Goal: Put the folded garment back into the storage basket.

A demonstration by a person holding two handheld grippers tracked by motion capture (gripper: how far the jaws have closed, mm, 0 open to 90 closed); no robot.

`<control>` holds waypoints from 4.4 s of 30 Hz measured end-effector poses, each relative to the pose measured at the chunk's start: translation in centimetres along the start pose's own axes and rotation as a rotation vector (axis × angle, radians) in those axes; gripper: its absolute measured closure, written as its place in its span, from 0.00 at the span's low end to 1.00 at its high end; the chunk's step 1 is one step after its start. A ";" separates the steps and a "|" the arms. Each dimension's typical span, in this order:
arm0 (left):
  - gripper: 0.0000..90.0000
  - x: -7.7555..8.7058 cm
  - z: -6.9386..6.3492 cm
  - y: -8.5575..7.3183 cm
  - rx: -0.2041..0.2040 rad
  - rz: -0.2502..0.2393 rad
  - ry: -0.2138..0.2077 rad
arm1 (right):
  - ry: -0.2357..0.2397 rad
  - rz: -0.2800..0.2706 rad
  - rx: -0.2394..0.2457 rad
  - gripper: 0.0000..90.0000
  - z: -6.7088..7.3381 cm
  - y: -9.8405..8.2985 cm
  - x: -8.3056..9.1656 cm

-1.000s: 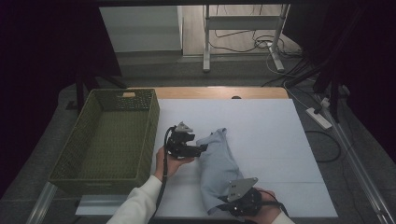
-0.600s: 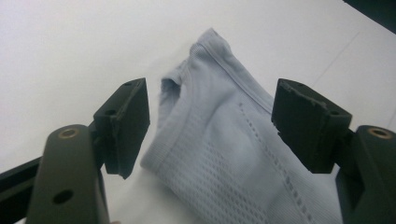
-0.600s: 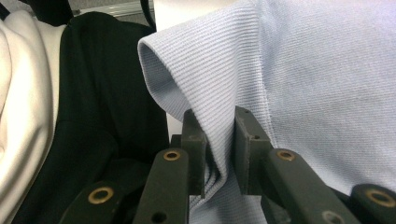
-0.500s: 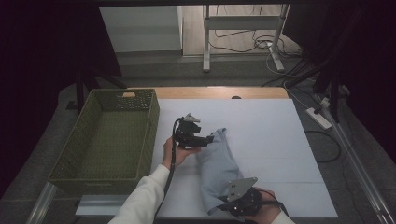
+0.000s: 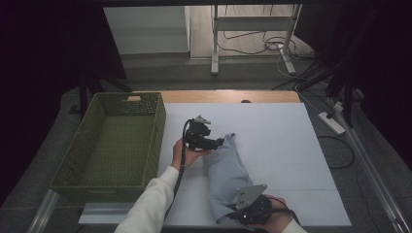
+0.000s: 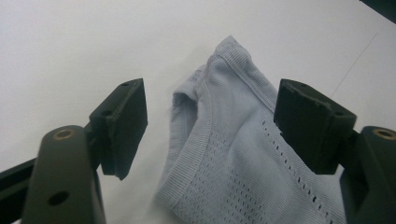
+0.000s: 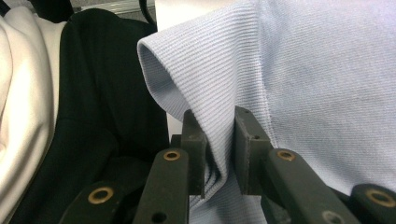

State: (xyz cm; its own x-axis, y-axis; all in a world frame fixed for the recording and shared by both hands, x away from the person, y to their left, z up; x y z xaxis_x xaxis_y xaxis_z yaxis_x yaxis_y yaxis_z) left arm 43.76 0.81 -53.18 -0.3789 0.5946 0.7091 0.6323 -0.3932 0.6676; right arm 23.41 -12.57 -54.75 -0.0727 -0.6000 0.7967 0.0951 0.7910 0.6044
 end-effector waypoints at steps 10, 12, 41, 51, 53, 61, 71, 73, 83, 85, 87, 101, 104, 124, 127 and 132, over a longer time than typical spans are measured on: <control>0.27 -0.8 0.6 0.2 -0.014 0.030 0.009 | 0.000 0.003 0.000 0.85 0.0 0.0 0.0; 0.27 -0.9 0.7 0.2 -0.012 0.030 0.010 | 0.000 0.003 0.000 0.85 0.0 0.0 0.0; 0.23 -5.2 1.2 -1.0 -0.003 0.138 -0.044 | 0.004 0.006 0.000 0.85 -0.1 -0.1 -0.2; 0.23 -5.5 0.9 -1.0 -0.027 0.152 -0.053 | 0.003 0.006 0.003 0.85 -0.1 -0.1 -0.3; 0.23 -5.6 0.8 -1.1 -0.036 0.156 -0.051 | 0.003 0.007 0.004 0.85 -0.1 -0.1 -0.3; 0.30 -5.7 0.2 -1.2 -0.091 0.168 -0.065 | 0.005 0.010 0.003 0.85 -0.1 -0.1 -0.3; 0.55 -5.6 -0.2 -1.5 -0.122 0.144 -0.092 | 0.006 0.011 0.004 0.85 -0.1 -0.1 -0.3; 0.63 -5.6 -0.5 -1.6 -0.133 0.137 -0.096 | 0.005 0.010 0.003 0.85 -0.2 -0.1 -0.3; 0.82 -5.4 -1.1 -1.6 -0.166 0.121 -0.077 | -0.002 0.003 0.004 0.85 -0.3 -0.1 -0.2; 0.82 -5.4 -1.2 -1.5 -0.167 0.116 -0.070 | -0.002 0.000 0.004 0.85 -0.3 0.0 -0.1; 0.83 -5.2 -1.3 -1.3 -0.167 0.108 -0.060 | 0.000 -0.003 0.003 0.85 -0.3 -0.1 -0.1; 0.88 -3.4 -1.8 0.6 -0.185 0.031 -0.041 | -0.016 -0.020 -0.006 0.85 -0.6 0.0 0.3; 0.88 -3.1 -1.8 0.7 -0.176 0.019 -0.042 | -0.024 -0.022 -0.008 0.85 -0.7 0.0 0.4; 0.89 -1.2 -1.8 1.5 -0.170 -0.039 -0.032 | -0.060 -0.061 -0.022 0.85 -1.2 0.2 1.2; 0.89 -1.0 -1.8 1.6 -0.169 -0.049 -0.028 | -0.066 -0.066 -0.024 0.85 -1.3 0.3 1.3; 0.90 -0.5 -1.9 2.0 -0.172 -0.058 -0.025 | -0.079 -0.076 -0.026 0.85 -1.4 0.3 1.6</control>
State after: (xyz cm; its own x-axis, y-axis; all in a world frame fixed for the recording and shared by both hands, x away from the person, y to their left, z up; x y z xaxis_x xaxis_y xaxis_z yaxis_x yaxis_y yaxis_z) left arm 43.94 -1.57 -51.82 -0.3933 0.6359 0.6641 0.4842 -0.4707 0.7375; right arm 24.73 -13.43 -53.32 -0.1588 -0.6460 0.7467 0.1125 0.7395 0.6637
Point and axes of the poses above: each handheld gripper's, and its own axes: x roughly backward along the jaws, y roughly out of its top, z roughly to its left, the point moved 7 cm from there along -x, roughly forward along the jaws, and after that the axes turned 4 degrees about z, right-handed, at the moved point
